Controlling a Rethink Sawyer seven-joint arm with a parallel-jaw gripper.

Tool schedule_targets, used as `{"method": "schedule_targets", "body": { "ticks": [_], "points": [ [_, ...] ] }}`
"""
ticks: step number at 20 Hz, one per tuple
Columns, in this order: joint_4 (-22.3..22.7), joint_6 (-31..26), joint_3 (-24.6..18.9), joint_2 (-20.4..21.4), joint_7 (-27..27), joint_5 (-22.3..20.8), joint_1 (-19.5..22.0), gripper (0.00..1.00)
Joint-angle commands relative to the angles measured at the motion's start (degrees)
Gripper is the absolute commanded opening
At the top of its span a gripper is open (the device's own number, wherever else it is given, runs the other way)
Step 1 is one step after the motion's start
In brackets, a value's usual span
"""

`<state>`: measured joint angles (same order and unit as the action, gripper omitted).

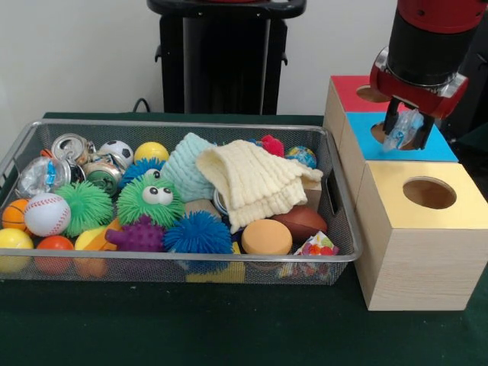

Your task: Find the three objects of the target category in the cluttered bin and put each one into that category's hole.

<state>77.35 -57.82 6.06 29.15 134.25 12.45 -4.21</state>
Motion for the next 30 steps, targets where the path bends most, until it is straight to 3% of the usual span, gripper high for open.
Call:
{"method": "schedule_targets", "body": {
  "ticks": [1, 4, 8, 10, 18, 25, 30],
  "points": [
    [2.4, -6.7, -6.3, 0.0, 0.0, 0.1, 1.9, 0.00],
    [3.7, -4.6, -5.2, 2.1, 0.5, -0.7, 0.5, 0.00],
    [5.0, -9.8, -2.9, 7.6, 5.9, 0.1, -2.8, 0.00],
    [5.3, -10.8, -2.8, 8.1, 6.3, 0.3, -2.9, 0.00],
    [5.7, -11.9, -5.2, 6.0, 2.2, 1.0, 0.2, 0.00],
    [4.3, -7.9, -6.4, 2.7, -1.6, -0.7, 2.3, 0.00],
    [4.3, -8.0, -6.8, 2.7, -2.0, -1.7, 2.9, 0.00]
  ]
}}
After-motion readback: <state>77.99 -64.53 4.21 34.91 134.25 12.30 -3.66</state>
